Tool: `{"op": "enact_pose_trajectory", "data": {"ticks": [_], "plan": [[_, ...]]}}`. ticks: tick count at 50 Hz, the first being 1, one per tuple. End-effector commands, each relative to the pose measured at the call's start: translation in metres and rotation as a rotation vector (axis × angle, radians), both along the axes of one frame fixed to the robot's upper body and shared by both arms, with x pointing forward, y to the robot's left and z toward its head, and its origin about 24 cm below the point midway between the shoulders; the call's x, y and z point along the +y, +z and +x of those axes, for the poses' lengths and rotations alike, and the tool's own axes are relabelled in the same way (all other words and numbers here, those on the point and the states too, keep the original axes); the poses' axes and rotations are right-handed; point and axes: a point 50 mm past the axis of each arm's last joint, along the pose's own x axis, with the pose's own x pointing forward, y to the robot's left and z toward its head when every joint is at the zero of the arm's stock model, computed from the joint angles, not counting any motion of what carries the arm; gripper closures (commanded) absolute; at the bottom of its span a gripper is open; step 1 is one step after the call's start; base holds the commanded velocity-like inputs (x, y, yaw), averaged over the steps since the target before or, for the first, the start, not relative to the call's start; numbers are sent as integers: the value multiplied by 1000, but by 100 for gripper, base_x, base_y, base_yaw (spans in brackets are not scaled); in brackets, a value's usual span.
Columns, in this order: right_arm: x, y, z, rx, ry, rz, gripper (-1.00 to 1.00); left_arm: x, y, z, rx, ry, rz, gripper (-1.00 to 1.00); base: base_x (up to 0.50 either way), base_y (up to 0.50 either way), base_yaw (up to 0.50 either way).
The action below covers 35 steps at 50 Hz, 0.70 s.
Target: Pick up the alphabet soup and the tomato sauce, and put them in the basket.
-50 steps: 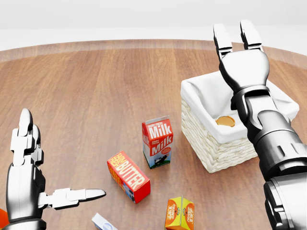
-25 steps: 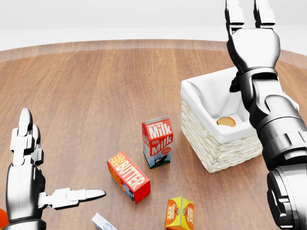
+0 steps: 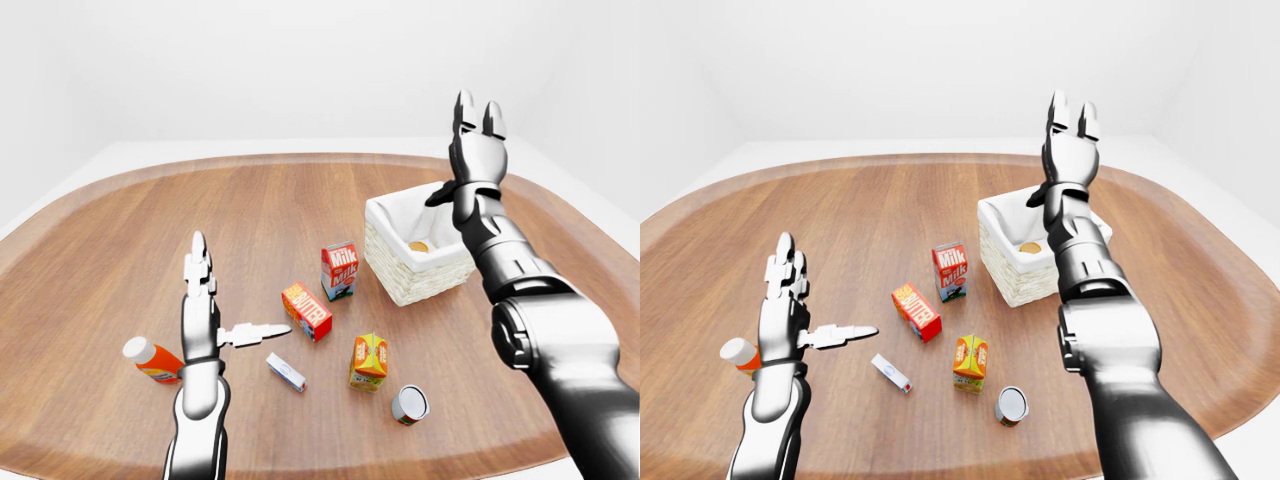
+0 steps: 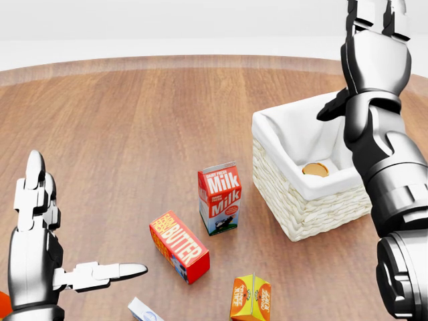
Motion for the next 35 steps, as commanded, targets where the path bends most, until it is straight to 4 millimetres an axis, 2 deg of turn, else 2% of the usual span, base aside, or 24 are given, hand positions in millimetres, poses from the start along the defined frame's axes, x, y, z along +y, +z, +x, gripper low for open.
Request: {"op": "enact_pose_trajectory", "data": {"ticks": [1,9,20,28,35], "plan": [[-3,-1,-1,-19,-4,98,-100,1,1,1,-6,6,-5,-100,0,0,0],[-2,-2,-1,-33,1,157,-100,1,4,0,-17,5,-5,-100,0,0,0],[0,-16,-1,28,40,380,-100,1,1,1,-5,6,-4,-100,0,0,0],[-1,-33,-4,61,41,442,-100,1,0,1,0,5,-3,-100,0,0,0],[1,-38,-5,67,62,489,-100,0,0,0,0,4,0,-100,0,0,0]]}}
